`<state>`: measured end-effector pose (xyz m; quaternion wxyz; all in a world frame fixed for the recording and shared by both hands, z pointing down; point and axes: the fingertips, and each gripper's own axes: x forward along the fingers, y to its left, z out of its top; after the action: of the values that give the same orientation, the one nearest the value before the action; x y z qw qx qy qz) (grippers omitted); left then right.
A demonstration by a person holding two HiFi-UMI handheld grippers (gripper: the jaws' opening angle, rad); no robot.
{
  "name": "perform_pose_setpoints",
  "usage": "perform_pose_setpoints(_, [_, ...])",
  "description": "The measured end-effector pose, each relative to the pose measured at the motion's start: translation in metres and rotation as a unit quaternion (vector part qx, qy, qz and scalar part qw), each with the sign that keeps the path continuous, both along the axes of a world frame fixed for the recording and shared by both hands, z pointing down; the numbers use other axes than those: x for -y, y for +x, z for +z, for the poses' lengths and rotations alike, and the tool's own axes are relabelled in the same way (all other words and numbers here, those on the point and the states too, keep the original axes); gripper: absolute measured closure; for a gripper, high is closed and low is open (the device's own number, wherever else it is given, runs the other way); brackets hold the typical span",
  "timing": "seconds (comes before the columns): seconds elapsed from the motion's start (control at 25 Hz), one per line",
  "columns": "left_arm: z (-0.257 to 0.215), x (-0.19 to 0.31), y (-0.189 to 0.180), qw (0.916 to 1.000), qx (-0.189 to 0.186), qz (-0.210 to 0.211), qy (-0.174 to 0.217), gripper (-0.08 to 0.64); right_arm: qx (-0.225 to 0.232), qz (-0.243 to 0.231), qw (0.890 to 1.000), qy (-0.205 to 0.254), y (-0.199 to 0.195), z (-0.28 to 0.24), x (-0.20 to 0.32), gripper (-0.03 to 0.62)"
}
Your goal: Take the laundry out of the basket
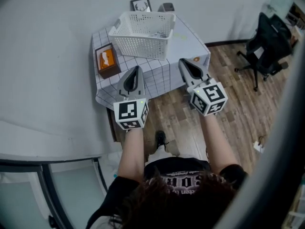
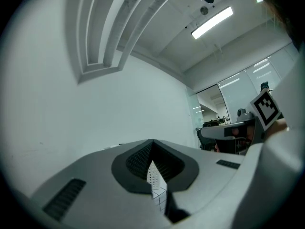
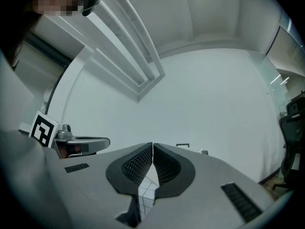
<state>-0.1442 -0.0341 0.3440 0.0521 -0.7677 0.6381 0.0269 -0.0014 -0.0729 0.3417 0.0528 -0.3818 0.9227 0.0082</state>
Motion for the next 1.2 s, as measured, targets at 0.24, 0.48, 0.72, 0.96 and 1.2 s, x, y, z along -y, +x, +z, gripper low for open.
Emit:
perform_pose_setpoints(0.24, [-0.002, 0.048, -0.017, 0.9999, -0.001, 0.012, -0.003, 0.56, -0.005, 0.008, 1.0, -0.001, -0.017, -0.003, 0.044, 0.563])
perform_pose_setpoints(0.48, [-0.005, 0.091, -0.03, 0.9996, 0.0, 0.027, -0.004, 0.56, -0.007, 0.018, 1.0, -0.004, -0.031, -0.002, 0.083, 0.563])
perform_pose_setpoints(0.72, [-0.008, 0.13, -0.04, 0.9991, -0.001, 0.043, -0.004, 0.56, -0.008, 0.033, 0.999, -0.004, -0.041, -0.005, 0.117, 0.563])
perform_pose_setpoints(0.96, [-0.01, 0.166, -0.042, 0.9981, 0.0, 0.062, -0.002, 0.56, -0.01, 0.049, 0.999, 0.0, -0.043, -0.009, 0.148, 0.563])
perform_pose_setpoints(1.2, [-0.012, 0.198, -0.045, 0.9971, 0.001, 0.076, 0.0, 0.56, -0.01, 0.061, 0.998, 0.001, -0.045, -0.011, 0.174, 0.564])
